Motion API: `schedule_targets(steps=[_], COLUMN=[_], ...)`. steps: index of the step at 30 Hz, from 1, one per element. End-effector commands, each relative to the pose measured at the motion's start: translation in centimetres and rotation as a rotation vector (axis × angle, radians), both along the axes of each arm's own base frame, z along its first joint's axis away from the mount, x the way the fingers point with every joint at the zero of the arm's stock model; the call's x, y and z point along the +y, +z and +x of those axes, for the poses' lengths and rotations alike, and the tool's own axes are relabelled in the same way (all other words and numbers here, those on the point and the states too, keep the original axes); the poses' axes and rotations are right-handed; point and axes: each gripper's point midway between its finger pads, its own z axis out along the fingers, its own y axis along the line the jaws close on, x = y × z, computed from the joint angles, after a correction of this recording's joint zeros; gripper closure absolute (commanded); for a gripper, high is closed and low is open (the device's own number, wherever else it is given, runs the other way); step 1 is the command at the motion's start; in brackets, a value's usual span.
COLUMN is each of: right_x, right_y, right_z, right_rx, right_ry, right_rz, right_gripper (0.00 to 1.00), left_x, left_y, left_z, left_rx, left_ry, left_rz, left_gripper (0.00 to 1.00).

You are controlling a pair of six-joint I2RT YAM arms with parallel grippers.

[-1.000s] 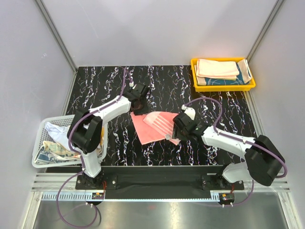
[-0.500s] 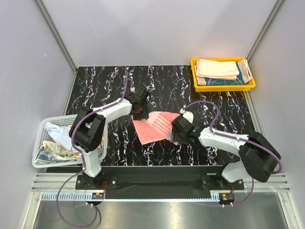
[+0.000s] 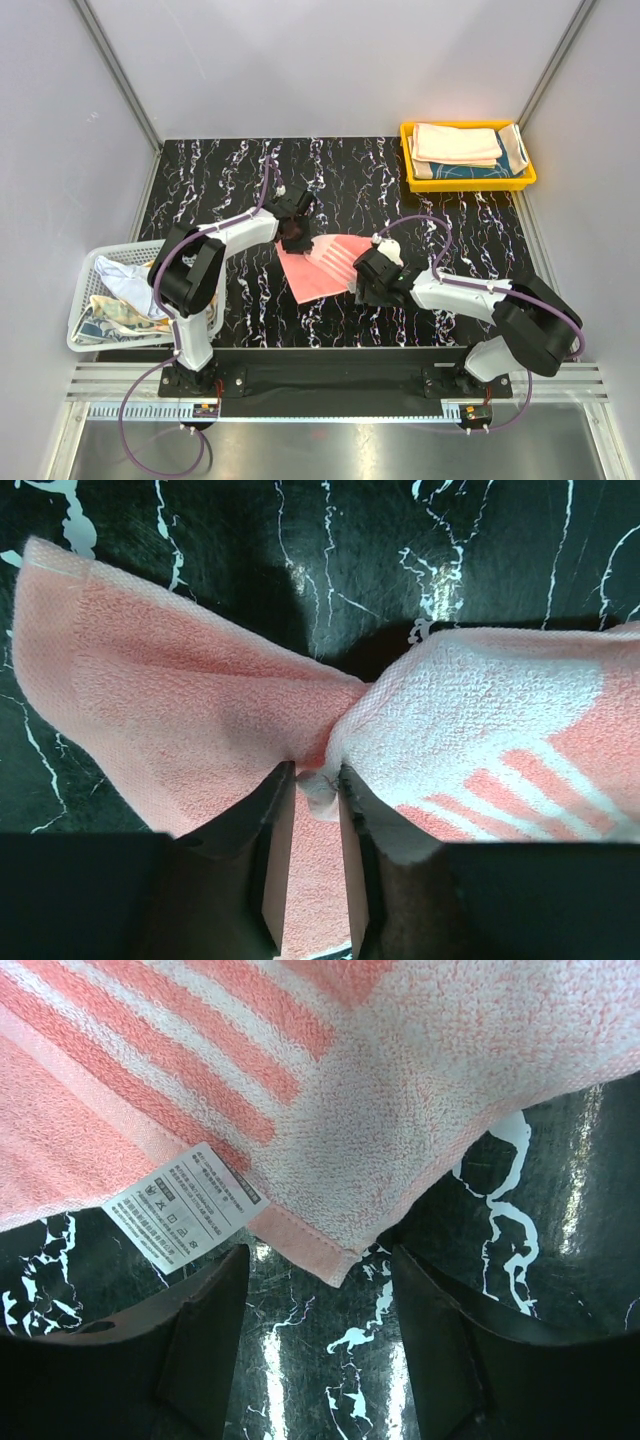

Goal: Fold and stack the towels
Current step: Flatten out the crumpled towel

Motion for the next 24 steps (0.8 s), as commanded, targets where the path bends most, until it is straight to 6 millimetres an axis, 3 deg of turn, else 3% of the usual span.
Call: schedule_targets(steps=[1, 4, 8, 9, 17, 20, 24], right_x=[-0.1, -0.6, -0.6, -0.5, -0.9, -1.5, -2.6], right_y=[-0.5, -0.2, 0.1, 0.2, 0.4, 2.0, 6.6], right_z=[-0.1, 0.0, 0.0, 0.0, -0.1, 0.1, 0.8], right_rx=[-0.002, -0.016, -0.021, -0.023, -0.024, -0.049, -0.138], right_ry=[-0.030, -0.042, -0.046, -0.047, -0.049, -0.047, -0.054], right_rz=[-0.007, -0.016, -0.006, -0.001, -0.020, -0.037, -0.042], right_gripper=[0.35, 0.41, 0.61, 0.69, 0.90, 0.99, 1.00], left_x=[-0.7, -0.7, -0.8, -0.8, -1.4, -1.6, -1.3], left_y=[0.6, 0.8, 1.3, 1.5, 3.2, 4.5, 6.9], left_z=[0.6, 0.5, 0.7, 0.7, 0.2, 0.0, -0.3], left_rx=[-0.031, -0.036, -0.049, -0.055, -0.074, -0.099, -0.161], left_ry=[-0.012, -0.013, -0.011, -0.014, -0.038, -0.053, -0.076], left_rz=[-0.045, -0.049, -0.060, -0.063, -0.104, -0.113, -0.087], left_gripper=[0.77, 0.89, 0.99, 1.00, 1.00, 1.00, 1.00])
